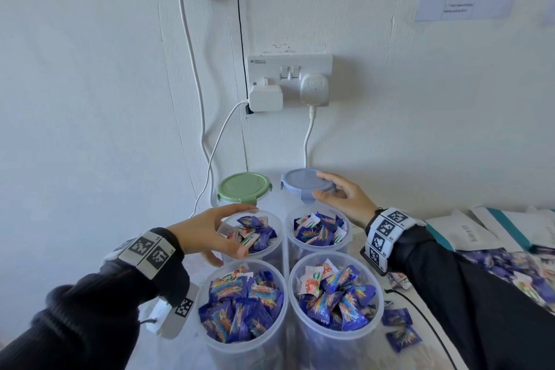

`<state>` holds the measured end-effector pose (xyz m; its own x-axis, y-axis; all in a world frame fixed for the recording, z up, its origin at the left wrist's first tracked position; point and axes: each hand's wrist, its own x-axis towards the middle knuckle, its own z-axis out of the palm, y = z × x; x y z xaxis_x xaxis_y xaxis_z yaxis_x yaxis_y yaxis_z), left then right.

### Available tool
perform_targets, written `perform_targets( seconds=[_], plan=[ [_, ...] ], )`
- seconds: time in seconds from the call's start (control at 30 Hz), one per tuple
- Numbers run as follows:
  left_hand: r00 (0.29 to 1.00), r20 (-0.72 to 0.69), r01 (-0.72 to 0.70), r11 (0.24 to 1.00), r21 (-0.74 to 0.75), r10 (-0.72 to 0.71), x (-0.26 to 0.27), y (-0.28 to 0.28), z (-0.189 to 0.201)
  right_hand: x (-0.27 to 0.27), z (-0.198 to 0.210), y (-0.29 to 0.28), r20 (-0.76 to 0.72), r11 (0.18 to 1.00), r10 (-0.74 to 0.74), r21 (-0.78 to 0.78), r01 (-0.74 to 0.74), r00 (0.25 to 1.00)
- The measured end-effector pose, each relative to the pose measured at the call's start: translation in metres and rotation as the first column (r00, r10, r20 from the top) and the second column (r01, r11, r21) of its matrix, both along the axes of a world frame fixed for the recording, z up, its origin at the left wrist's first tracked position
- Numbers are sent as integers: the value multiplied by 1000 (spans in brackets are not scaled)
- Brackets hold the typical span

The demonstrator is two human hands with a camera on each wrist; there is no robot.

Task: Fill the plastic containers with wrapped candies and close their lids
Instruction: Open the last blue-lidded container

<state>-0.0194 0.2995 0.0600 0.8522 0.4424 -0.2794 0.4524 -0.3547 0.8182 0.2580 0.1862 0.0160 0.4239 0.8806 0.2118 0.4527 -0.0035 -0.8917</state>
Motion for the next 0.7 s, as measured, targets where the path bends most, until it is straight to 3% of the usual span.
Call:
perform_targets(
  seconds=[0.43, 0.57, 0.7],
  plan=[
    [998, -67, 15, 986, 165, -4, -7, -13, 17, 6, 10, -34, 45, 992, -76, 102, 71, 996],
    [992, -112, -9, 940, 341, 50, -13, -23, 29, 9, 22, -57, 58, 980, -114, 172, 103, 992],
    [996, -32, -62, 872, 486, 89, -23, -46, 53, 11, 37, -88, 49, 962, -143, 240, 127, 989]
  ],
)
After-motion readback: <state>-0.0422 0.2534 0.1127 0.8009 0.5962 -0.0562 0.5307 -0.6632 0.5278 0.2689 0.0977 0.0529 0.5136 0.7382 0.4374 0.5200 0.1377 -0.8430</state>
